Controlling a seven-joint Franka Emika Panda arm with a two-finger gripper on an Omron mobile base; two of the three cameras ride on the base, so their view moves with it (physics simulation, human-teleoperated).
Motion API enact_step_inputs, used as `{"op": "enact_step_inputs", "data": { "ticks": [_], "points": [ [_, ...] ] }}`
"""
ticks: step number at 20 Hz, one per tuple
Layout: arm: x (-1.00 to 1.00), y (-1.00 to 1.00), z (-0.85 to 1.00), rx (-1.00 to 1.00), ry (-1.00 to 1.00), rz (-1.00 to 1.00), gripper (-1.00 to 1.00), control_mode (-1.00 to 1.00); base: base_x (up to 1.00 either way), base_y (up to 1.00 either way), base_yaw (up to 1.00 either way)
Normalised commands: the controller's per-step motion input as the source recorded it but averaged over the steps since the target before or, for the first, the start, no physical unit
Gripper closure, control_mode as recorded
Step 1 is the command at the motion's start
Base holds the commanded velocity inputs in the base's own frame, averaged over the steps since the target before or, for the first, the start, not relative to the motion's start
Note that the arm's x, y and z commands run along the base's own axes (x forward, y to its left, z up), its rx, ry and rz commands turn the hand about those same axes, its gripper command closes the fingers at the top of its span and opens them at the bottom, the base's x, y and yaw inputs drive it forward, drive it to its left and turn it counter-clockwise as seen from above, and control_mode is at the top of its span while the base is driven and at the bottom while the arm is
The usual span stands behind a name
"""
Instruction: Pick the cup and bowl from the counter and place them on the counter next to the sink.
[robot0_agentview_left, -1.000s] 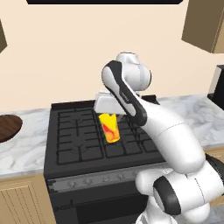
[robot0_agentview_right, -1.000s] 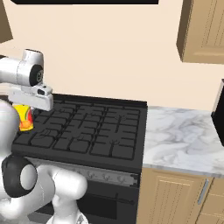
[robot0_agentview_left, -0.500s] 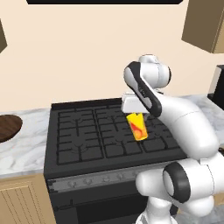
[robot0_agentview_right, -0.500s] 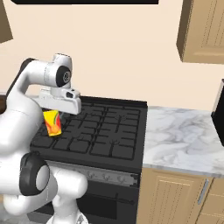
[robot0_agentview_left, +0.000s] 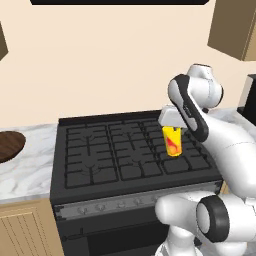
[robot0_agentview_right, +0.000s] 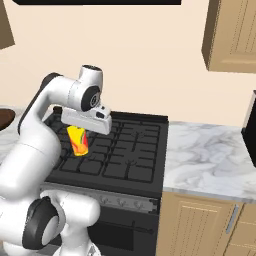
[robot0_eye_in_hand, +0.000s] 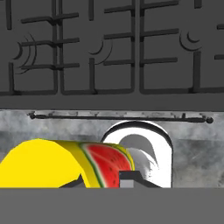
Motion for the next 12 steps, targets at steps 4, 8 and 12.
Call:
{"op": "enact_step_inputs", "data": {
  "ticks": [4, 8, 12],
  "points": [
    [0.19, -0.11, 0.0, 0.06, -0.15, 0.0, 1.0, -1.0, 0.0, 0.0, 0.0],
    [0.0, 0.0, 0.0, 0.0, -0.01, 0.0, 1.0, -1.0, 0.0, 0.0, 0.0],
    [0.0, 0.0, 0.0, 0.0, 0.0, 0.0, 1.0, -1.0, 0.0, 0.0, 0.0]
  ]
}}
